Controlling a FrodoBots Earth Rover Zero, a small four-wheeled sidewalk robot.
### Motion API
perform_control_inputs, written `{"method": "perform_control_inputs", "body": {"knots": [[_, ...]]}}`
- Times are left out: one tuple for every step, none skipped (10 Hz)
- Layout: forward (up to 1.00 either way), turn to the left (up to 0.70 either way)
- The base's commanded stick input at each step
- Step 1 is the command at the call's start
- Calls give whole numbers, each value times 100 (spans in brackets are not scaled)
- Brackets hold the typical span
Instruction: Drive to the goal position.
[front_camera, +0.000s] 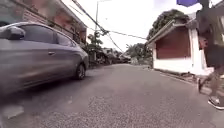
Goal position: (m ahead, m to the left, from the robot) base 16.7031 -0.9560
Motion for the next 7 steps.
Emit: {"method": "perform_control_inputs", "body": {"knots": [[50,7],[50,7],[50,7],[50,7],[50,7],[50,7],[50,7]]}}
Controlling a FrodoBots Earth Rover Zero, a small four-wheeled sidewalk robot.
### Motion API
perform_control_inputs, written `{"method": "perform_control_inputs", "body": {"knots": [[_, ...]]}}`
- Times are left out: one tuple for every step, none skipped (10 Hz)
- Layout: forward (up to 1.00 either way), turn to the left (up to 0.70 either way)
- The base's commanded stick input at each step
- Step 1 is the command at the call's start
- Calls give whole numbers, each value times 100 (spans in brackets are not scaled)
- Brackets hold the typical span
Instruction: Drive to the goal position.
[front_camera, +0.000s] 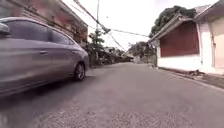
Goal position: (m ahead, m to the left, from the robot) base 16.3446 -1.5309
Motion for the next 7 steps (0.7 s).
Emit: {"method": "perform_control_inputs", "body": {"knots": [[50,7],[50,7],[50,7],[50,7],[50,7],[50,7],[50,7]]}}
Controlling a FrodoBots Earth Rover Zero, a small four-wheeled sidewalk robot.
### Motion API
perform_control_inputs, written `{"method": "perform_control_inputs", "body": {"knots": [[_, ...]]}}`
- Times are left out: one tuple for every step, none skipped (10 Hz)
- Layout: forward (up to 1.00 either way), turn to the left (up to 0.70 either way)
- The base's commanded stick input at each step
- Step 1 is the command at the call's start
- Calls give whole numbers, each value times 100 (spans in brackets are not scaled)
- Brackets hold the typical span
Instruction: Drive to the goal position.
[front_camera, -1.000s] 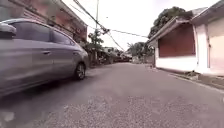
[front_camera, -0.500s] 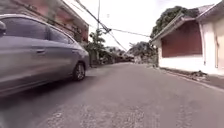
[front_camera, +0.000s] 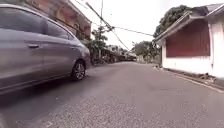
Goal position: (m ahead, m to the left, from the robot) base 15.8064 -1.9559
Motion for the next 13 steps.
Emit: {"method": "perform_control_inputs", "body": {"knots": [[50,7],[50,7],[50,-43],[50,-43],[50,-43],[50,-43],[50,-33],[50,7],[50,7],[50,7],[50,7],[50,7],[50,7]]}}
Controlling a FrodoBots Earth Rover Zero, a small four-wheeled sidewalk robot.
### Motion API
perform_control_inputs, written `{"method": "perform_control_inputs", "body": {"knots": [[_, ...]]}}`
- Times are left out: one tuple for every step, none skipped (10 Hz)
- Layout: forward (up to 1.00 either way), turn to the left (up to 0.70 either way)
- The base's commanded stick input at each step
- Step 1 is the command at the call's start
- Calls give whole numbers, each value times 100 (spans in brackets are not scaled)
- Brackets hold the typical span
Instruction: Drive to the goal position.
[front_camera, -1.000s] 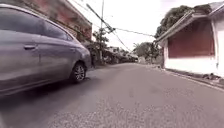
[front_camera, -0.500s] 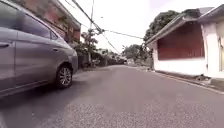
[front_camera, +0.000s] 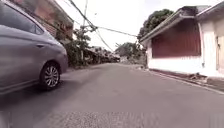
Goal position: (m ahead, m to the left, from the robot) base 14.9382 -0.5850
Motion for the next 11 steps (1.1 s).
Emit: {"method": "perform_control_inputs", "body": {"knots": [[50,7],[50,7],[50,7],[50,7],[50,7],[50,7],[50,7],[50,7],[50,7],[50,7],[50,7]]}}
